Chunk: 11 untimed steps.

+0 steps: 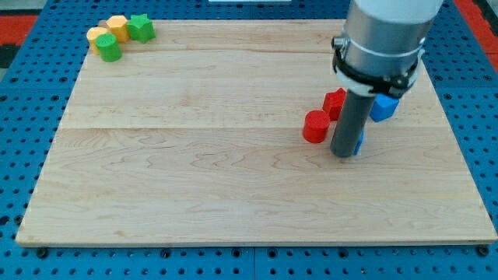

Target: Push the red circle left of the blue triangle

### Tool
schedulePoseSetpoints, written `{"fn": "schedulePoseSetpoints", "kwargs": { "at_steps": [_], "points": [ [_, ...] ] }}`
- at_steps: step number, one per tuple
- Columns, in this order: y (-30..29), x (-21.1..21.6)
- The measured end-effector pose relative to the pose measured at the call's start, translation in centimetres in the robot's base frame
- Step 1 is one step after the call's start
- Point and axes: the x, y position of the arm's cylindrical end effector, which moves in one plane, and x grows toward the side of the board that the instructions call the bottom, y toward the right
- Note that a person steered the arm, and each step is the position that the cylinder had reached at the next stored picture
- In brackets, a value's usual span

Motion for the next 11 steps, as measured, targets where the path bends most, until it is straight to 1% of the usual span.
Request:
{"fn": "schedulePoseSetpoints", "kwargs": {
  "at_steps": [1,2,3,4,5,6,7,8,9,10,11],
  "points": [
    [1.9,-3.6],
    [1.2,-2.6],
    [-2.1,4.1],
    [-10.4,2.6],
    [-8.6,-2.7],
    [-3.5,-4.4],
    [-5.7,-3.3],
    [-4.6,0.2],
    [-2.5,-0.5],
    [-1.8,-2.4],
    [-1.8,-2.1]
  ]
}}
